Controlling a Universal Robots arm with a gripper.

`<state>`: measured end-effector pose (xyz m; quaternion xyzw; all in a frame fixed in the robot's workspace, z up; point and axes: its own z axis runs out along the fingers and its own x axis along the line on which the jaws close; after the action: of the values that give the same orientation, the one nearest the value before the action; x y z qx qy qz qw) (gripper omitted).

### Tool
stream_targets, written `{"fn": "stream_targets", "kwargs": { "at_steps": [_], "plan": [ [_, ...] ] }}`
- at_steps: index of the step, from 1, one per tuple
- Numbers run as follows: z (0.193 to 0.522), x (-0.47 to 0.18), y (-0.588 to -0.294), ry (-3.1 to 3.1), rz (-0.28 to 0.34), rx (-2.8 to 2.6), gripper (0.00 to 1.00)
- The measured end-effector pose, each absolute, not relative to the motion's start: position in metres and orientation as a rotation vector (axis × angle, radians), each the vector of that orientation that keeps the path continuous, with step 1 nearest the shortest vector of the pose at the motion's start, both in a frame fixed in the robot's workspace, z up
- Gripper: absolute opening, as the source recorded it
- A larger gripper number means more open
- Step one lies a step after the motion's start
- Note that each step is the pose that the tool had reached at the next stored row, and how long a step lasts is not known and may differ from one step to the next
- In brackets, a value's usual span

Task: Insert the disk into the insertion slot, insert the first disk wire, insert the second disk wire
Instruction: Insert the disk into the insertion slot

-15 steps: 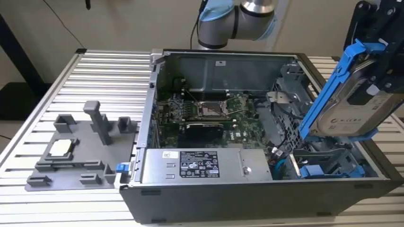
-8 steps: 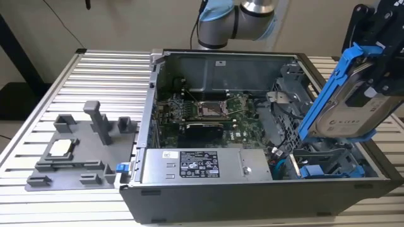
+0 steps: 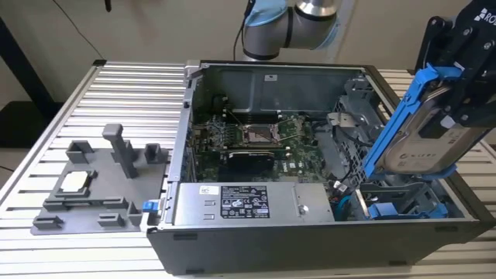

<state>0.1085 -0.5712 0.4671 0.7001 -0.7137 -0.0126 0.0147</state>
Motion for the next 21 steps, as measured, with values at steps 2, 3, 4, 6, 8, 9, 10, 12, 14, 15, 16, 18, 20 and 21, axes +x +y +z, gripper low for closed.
{"fn": "stream_targets", "kwargs": {
  "at_steps": [2,3,4,6,8,9,10,12,14,15,16,18,20,21],
  "plan": [
    [0.464,0.109,-0.571,-2.221,-0.039,2.18,0.33],
    [0.462,0.11,-0.571,-2.221,-0.039,2.18,0.33],
    [0.46,0.11,-0.571,-2.221,-0.039,2.179,0.33],
    [0.457,0.112,-0.571,-2.221,-0.039,2.179,0.33],
    [0.453,0.113,-0.571,-2.221,-0.039,2.179,0.33],
    [0.451,0.114,-0.571,-2.221,-0.039,2.18,0.33],
    [0.449,0.114,-0.571,-2.221,-0.039,2.179,0.33],
    [0.446,0.116,-0.571,-2.221,-0.039,2.179,0.33],
    [0.442,0.117,-0.572,-2.221,-0.039,2.179,0.33],
    [0.44,0.117,-0.572,-2.221,-0.039,2.179,0.33],
    [0.438,0.118,-0.573,-2.221,-0.04,2.179,0.33],
    [0.435,0.118,-0.573,-2.221,-0.041,2.179,0.33],
    [0.431,0.118,-0.573,-2.221,-0.041,2.179,0.33],
    [0.43,0.119,-0.573,-2.221,-0.041,2.179,0.33]
  ]
}}
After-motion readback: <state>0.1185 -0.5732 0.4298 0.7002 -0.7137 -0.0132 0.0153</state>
